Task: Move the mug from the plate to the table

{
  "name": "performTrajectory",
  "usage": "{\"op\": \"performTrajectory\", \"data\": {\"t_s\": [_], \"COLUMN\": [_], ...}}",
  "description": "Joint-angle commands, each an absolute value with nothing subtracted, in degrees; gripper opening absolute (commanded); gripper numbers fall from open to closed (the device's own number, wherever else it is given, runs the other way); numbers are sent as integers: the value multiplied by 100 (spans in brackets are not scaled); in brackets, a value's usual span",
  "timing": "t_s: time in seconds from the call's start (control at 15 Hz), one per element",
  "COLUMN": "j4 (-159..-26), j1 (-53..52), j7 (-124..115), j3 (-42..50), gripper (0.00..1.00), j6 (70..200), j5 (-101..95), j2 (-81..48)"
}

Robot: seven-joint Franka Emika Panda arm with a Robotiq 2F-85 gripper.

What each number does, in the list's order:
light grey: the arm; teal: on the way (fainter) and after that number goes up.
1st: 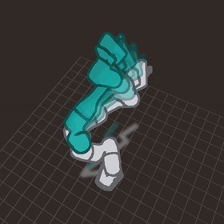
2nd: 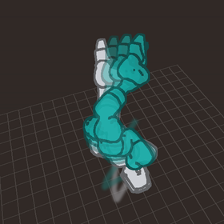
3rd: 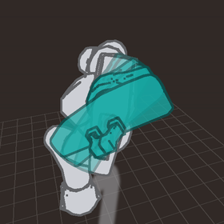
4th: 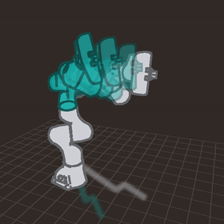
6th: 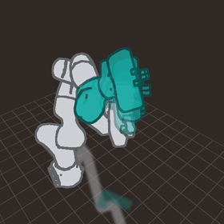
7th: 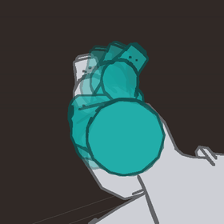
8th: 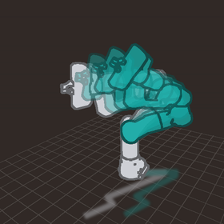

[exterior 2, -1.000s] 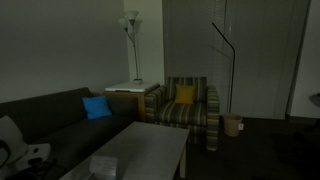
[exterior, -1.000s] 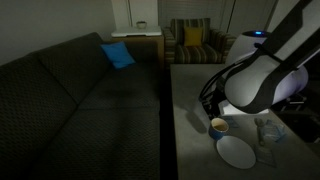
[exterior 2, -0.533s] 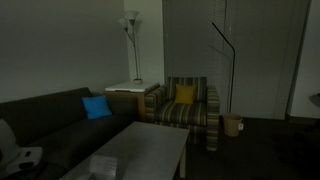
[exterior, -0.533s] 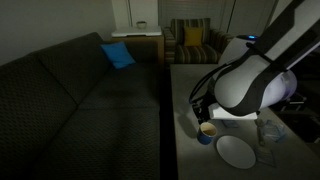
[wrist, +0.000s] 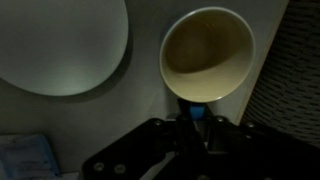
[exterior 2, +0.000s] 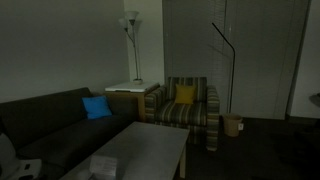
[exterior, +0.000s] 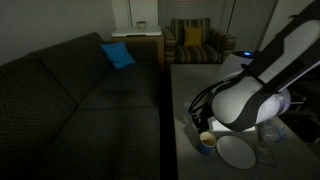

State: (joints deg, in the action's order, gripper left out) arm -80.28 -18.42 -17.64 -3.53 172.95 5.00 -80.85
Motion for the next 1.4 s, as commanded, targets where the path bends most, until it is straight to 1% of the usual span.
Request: {"op": "performTrajectory", "data": {"t_s": [0.0, 0.2, 0.47, 0.73, 1.0, 1.33], "j4": [-7552, -7338, -7472, -7269, -7359, -7525], "j1": [-1786, -1893, -2157, -2601, -3112, -3422], "j7": [-1509, -1559, -1806, -2262, -2950, -3404], "j3": [-472, -401, -119, 331, 846, 1102], "gripper": [3, 3, 3, 3, 3, 3], "j6": [17045, 16762, 16393, 15871, 15929, 16029], "j5": [537, 539, 536, 462, 386, 378], "j2": [-8417, -8557, -8384, -8469, -8441, -8383]}}
